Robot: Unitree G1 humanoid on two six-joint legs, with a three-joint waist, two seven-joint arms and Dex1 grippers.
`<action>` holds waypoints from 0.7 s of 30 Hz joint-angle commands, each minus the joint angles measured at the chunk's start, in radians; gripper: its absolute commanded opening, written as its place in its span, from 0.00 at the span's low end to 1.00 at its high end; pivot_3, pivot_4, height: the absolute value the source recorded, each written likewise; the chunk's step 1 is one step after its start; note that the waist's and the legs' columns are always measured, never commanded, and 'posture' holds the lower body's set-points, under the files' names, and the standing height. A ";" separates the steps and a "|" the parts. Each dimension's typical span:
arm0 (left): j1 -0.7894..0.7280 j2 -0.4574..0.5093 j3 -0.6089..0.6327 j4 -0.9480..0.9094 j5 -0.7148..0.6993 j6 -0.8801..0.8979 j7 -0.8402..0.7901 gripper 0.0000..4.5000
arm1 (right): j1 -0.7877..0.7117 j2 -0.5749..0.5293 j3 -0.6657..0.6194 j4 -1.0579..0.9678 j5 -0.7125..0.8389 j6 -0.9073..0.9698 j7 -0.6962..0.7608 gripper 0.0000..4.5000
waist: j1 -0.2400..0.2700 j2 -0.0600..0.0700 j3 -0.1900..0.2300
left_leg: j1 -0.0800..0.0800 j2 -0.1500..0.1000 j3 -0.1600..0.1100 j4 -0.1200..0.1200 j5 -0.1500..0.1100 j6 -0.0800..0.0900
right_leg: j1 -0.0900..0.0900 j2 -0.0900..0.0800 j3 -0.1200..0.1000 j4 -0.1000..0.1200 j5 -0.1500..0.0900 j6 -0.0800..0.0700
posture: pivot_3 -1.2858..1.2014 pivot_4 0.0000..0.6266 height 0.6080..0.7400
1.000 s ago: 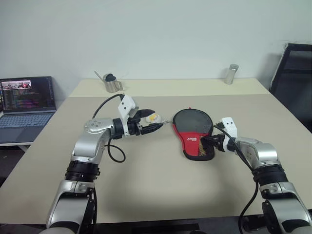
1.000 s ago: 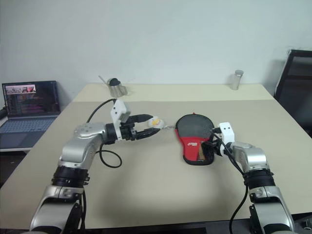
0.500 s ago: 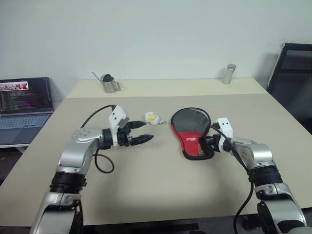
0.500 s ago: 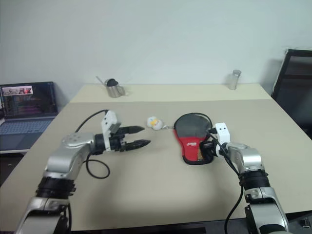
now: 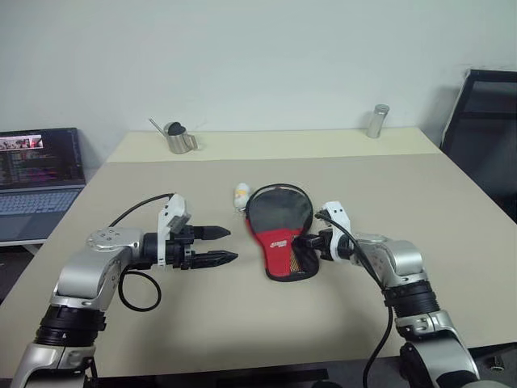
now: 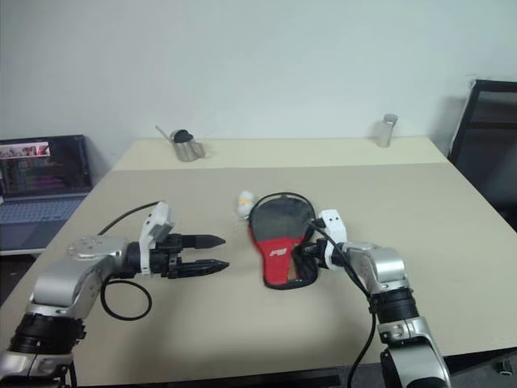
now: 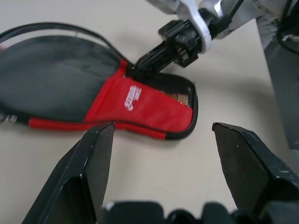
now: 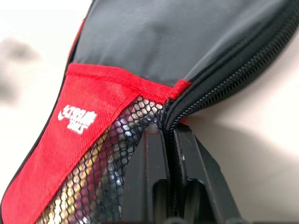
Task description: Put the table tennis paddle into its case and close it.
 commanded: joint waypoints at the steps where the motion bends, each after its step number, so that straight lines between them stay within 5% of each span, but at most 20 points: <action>1: 0.038 0.031 0.026 -0.103 -0.051 0.026 -0.016 0.81 | 0.060 0.040 -0.017 -0.184 0.071 0.134 -0.041 0.00 | 0.001 0.000 0.000 | 0.000 0.000 0.000 0.000 0.000 0.000 | 0.000 0.000 0.000 0.000 0.000 0.000 | 0.52 0.24 1.00; 12: 0.135 0.106 0.048 -0.186 -0.119 0.059 -0.062 0.81 | 0.226 0.145 -0.179 -0.625 0.130 0.538 -0.199 0.00 | 0.017 0.000 0.000 | 0.000 0.000 -0.001 -0.001 0.000 0.000 | -0.001 0.000 -0.001 0.000 -0.001 -0.001 | 0.52 0.24 1.00; 21: 0.176 0.174 0.049 -0.203 -0.132 0.046 -0.123 0.81 | 0.428 0.205 -0.215 -0.830 0.246 0.566 -0.313 0.00 | 0.018 0.000 0.000 | 0.000 0.000 -0.001 -0.001 0.000 0.000 | -0.001 0.000 -0.001 -0.001 -0.001 -0.001 | 0.52 0.24 1.00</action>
